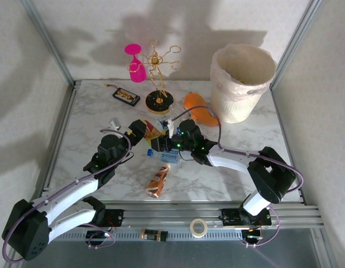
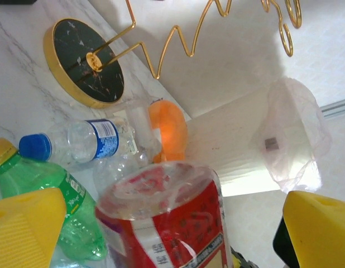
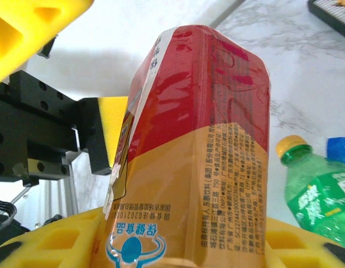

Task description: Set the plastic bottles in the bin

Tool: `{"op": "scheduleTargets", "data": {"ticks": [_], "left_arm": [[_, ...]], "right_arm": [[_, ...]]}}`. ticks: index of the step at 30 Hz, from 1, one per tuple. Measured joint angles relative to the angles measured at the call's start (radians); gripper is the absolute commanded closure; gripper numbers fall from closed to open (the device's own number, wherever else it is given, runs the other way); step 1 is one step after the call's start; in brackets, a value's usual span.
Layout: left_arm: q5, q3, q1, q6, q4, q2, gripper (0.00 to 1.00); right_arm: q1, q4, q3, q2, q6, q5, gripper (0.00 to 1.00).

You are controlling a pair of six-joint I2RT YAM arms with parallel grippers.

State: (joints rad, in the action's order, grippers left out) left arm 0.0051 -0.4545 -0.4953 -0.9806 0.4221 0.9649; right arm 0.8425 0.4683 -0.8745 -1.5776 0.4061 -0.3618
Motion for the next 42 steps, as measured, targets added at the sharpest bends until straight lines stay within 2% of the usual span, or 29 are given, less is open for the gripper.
{"op": "scheduleTargets", "data": {"ticks": [15, 20, 27, 33, 42], "left_arm": [[0.099, -0.008, 0.211, -0.006, 0.002, -0.001, 0.0], [0.133, 0.018, 0.257, -0.006, 0.023, 0.027, 0.0], [0.197, 0.059, 0.264, -0.007, 0.023, 0.103, 0.0], [0.246, 0.077, 0.264, -0.014, 0.024, 0.111, 0.0], [0.278, 0.095, 0.263, -0.072, 0.056, 0.046, 0.0]], "right_arm": [[-0.121, -0.256, -0.029, 0.252, -0.098, 0.172, 0.63], [-0.211, -0.378, -0.143, 0.301, -0.145, 0.216, 0.64], [-0.377, -0.496, -0.359, 0.311, -0.21, 0.266, 0.63], [-0.51, -0.554, -0.552, 0.229, -0.246, 0.352, 0.63], [-0.666, -0.638, -0.837, -0.046, -0.287, 0.493, 0.64]]}}
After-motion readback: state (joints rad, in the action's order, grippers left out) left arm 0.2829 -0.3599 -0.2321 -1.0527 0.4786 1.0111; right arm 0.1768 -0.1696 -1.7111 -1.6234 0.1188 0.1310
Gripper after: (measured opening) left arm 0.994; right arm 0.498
